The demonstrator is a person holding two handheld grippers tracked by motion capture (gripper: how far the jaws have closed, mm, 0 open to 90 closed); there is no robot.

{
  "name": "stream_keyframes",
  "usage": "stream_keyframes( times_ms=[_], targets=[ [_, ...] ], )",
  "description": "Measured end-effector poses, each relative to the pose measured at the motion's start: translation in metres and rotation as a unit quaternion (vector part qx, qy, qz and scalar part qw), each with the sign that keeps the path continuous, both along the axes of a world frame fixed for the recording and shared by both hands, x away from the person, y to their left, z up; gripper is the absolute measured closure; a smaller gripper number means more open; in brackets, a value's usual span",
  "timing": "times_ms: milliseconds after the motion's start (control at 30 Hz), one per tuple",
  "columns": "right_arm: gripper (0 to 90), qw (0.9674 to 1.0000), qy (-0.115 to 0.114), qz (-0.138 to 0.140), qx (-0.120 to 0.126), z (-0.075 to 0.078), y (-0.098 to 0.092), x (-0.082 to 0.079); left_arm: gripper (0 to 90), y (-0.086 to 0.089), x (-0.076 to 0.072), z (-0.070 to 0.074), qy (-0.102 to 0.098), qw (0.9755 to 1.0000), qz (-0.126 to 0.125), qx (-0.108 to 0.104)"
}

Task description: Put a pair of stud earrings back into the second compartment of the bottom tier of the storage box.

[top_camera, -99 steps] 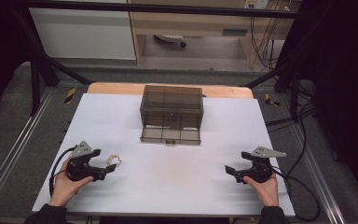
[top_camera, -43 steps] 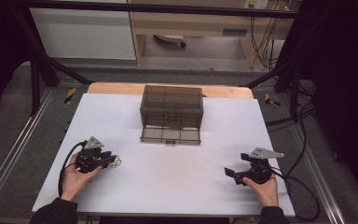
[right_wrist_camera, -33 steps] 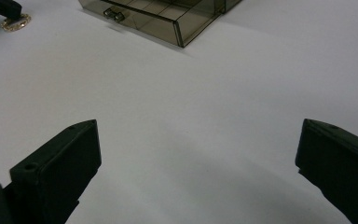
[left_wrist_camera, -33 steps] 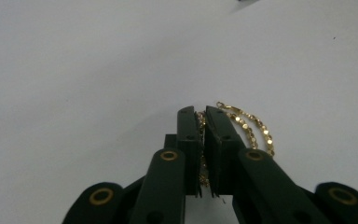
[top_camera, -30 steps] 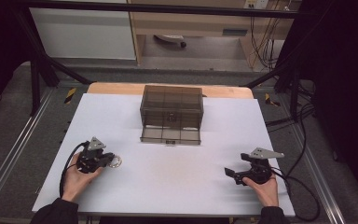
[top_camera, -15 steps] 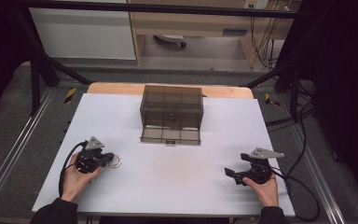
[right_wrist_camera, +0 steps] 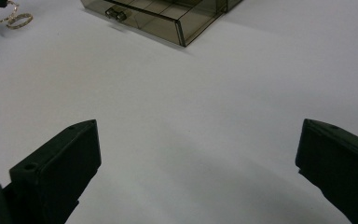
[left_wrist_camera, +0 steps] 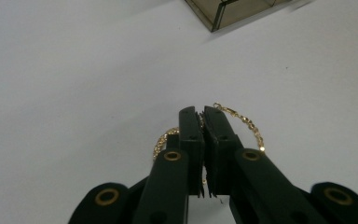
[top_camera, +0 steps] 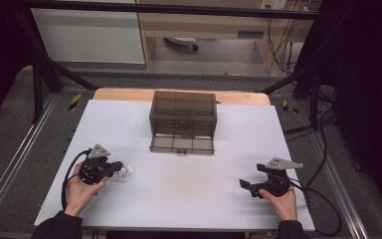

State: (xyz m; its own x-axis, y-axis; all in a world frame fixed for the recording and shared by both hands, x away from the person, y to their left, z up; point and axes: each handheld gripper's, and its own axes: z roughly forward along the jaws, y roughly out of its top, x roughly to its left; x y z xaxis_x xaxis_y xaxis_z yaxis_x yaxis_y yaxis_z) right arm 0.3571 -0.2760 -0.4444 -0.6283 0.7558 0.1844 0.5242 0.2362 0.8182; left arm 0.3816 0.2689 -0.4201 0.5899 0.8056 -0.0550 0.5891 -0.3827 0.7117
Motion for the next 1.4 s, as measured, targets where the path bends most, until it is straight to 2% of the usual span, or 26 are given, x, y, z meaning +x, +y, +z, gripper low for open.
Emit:
stream_keyframes(
  times_ms=[300, 667, 1400],
  targets=[
    [0.7, 1.0000, 0.002, 0.002, 0.000, 0.000, 0.001, -0.001, 86.6, -0.004, 0.001, 0.010, -0.003, 1.0000, 0.003, -0.004],
    [0.7, 1.0000, 0.000, 0.006, -0.004, -0.001, 0.001, 0.000, 86.6, -0.021, 0.008, 0.022, -0.007, 0.9999, -0.007, -0.004],
    [0.7, 0.9999, 0.001, 0.008, -0.008, -0.002, 0.001, 0.000, 86.6, -0.066, 0.027, 0.037, -0.011, 0.9994, -0.034, -0.003]
  ],
)
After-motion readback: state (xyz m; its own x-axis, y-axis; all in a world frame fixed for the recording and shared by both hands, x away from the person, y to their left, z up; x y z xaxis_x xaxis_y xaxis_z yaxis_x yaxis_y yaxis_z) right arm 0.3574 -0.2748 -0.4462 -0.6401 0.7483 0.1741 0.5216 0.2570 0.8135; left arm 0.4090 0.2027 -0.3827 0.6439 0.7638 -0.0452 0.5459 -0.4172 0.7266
